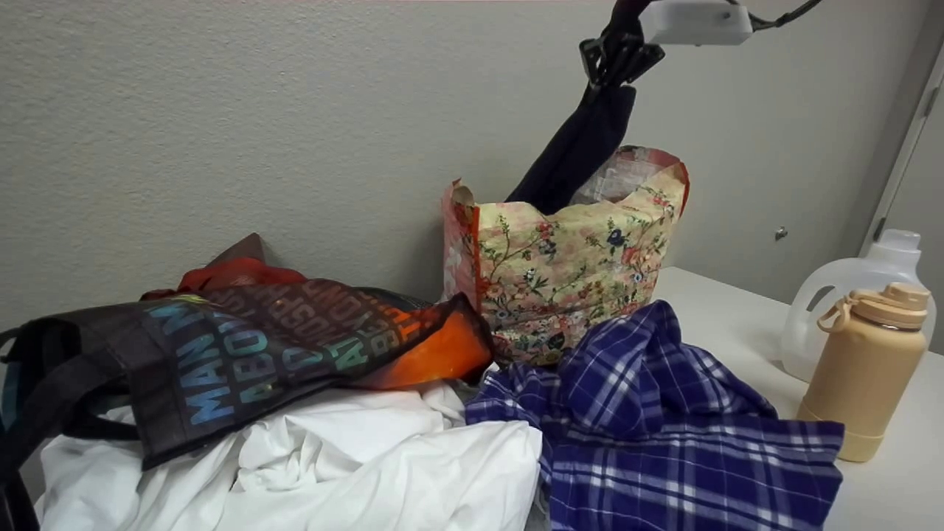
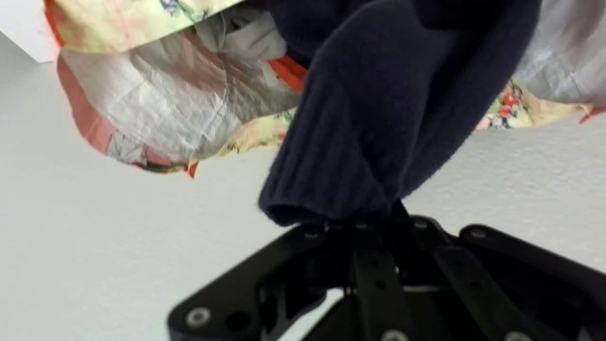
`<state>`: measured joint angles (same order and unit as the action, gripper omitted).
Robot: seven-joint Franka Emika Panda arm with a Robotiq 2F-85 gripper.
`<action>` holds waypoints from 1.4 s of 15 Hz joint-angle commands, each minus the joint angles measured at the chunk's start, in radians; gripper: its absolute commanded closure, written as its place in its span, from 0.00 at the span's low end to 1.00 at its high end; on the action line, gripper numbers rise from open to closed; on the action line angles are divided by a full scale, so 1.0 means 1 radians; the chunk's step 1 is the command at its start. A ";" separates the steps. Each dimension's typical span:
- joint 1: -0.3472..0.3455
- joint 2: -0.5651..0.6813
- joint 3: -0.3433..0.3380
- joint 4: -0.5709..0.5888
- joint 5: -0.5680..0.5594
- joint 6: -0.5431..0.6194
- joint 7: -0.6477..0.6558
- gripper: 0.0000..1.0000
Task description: Unpack the bag
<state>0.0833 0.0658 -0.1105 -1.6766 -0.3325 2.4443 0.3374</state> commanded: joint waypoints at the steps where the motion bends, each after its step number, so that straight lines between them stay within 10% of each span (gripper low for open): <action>1: -0.040 -0.071 0.037 0.071 0.093 -0.064 -0.095 0.93; 21: -0.123 -0.399 0.043 0.257 0.108 -1.192 -0.300 0.93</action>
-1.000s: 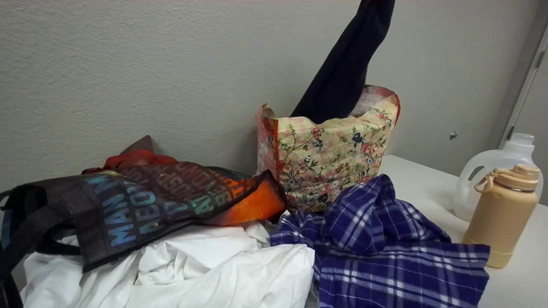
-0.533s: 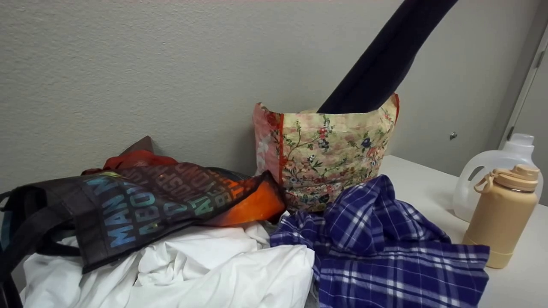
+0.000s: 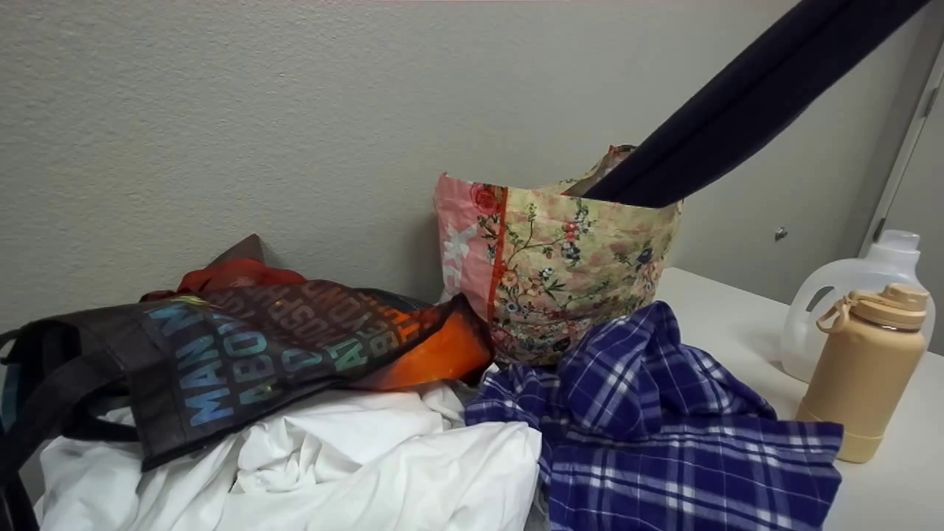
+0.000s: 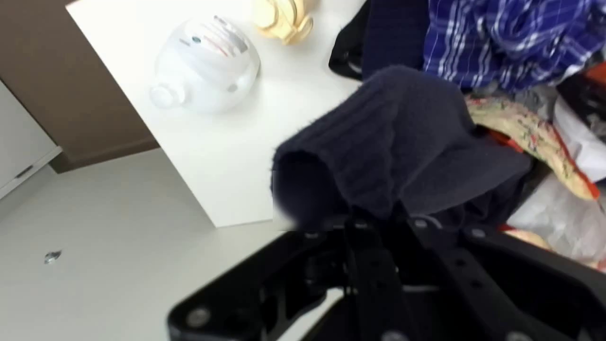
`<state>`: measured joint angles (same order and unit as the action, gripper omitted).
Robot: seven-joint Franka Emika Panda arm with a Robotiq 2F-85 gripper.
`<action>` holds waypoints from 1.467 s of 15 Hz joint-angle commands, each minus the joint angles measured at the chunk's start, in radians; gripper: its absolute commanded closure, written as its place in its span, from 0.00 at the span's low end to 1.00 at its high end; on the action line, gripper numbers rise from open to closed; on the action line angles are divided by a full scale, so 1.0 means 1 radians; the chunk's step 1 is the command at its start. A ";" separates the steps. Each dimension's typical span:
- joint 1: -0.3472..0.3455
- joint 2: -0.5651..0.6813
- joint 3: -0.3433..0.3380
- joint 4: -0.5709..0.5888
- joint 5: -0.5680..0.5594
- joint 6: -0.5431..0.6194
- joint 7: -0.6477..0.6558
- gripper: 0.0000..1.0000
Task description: Unpack the bag
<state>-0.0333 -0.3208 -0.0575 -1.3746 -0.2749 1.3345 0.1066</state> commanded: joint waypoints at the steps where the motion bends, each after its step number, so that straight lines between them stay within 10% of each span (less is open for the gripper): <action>1: -0.001 -0.012 -0.018 -0.078 0.081 -0.091 -0.087 0.93; 17: 0.099 0.217 0.077 -0.806 0.369 0.021 -0.299 0.93; 18: 0.102 0.246 0.087 -0.813 0.359 0.049 -0.284 0.65; 22: 0.085 0.279 0.088 -0.759 0.301 0.241 -0.211 0.43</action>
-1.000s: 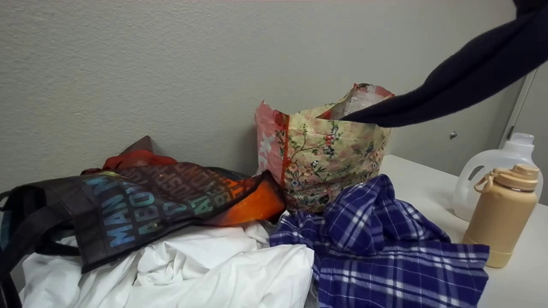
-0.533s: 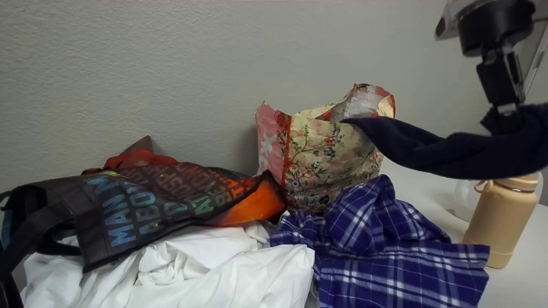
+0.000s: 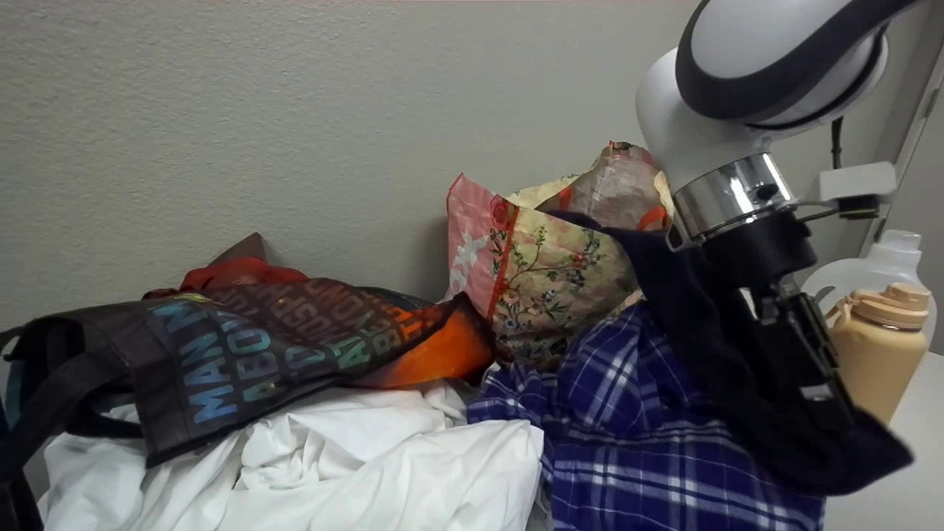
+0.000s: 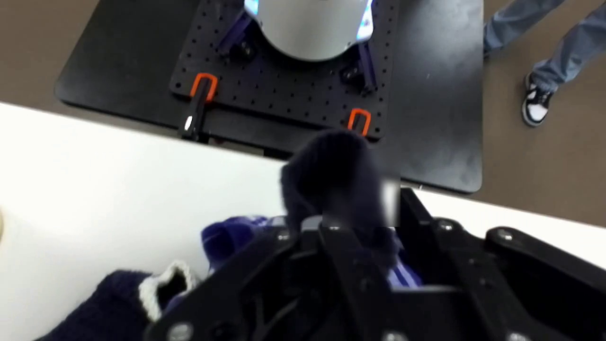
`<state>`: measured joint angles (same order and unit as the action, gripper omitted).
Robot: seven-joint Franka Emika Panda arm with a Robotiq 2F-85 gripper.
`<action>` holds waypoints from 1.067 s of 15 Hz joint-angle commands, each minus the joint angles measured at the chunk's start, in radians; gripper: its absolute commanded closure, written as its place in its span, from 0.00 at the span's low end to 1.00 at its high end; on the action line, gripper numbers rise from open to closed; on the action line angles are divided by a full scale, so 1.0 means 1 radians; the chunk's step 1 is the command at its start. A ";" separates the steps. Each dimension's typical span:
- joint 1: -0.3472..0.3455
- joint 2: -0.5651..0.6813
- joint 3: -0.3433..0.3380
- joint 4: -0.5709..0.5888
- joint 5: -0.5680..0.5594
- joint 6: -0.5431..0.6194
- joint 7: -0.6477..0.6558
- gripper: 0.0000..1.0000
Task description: Unpack the bag
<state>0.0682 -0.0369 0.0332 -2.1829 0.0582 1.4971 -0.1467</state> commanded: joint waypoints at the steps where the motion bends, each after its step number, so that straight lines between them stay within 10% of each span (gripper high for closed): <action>1: -0.020 -0.005 -0.006 0.069 -0.044 0.111 0.053 0.34; 6: -0.046 0.003 -0.022 0.267 -0.077 0.201 0.080 0.01; 16: -0.033 0.164 -0.017 0.503 -0.323 0.720 0.242 0.00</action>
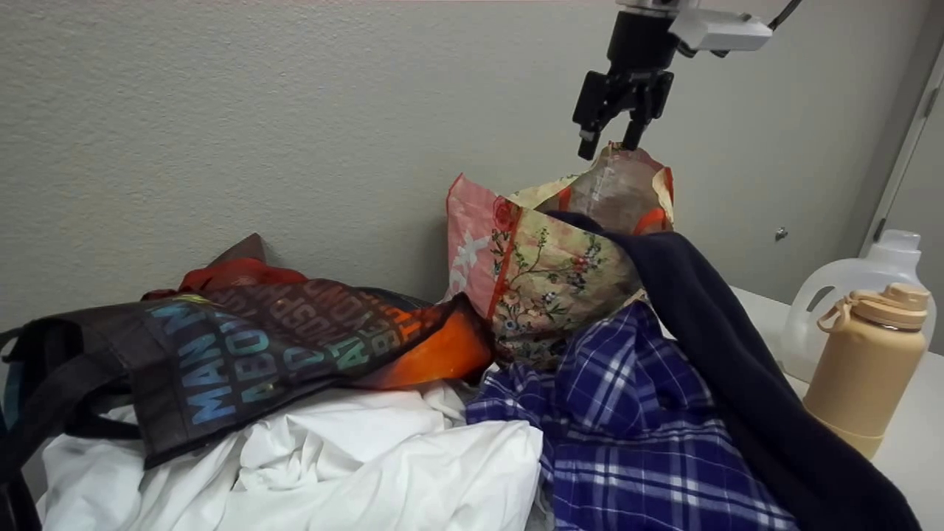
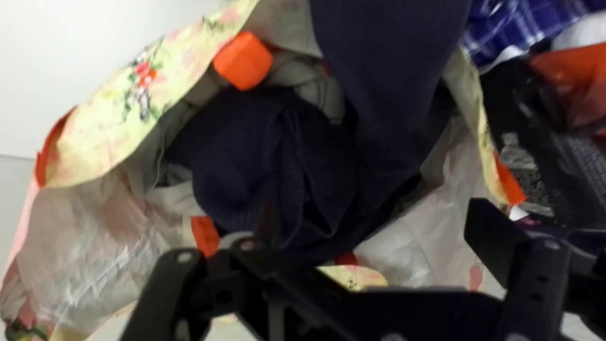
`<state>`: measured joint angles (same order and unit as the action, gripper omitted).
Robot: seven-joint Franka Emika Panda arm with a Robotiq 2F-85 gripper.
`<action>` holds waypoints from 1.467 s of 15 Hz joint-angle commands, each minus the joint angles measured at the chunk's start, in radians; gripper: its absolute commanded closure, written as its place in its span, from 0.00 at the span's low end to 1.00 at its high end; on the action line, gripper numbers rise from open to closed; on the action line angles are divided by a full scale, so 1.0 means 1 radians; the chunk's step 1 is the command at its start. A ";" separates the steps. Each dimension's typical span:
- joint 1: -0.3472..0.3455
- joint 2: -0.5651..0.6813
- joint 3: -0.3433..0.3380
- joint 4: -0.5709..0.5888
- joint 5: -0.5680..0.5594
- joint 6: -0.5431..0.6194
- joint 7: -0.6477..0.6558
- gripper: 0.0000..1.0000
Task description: Unpack the bag
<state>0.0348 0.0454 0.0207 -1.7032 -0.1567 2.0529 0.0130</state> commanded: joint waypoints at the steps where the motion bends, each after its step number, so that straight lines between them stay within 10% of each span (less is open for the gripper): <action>1: 0.001 0.110 -0.014 0.016 -0.164 0.244 0.134 0.00; 12: 0.091 0.422 -0.213 0.029 -0.431 0.507 0.568 0.00; 13: 0.100 0.434 -0.221 0.026 -0.428 0.512 0.580 0.25; 22: 0.137 0.422 -0.253 0.009 -0.419 0.516 0.605 0.88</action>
<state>0.1581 0.4862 -0.2132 -1.6869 -0.5727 2.5579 0.5969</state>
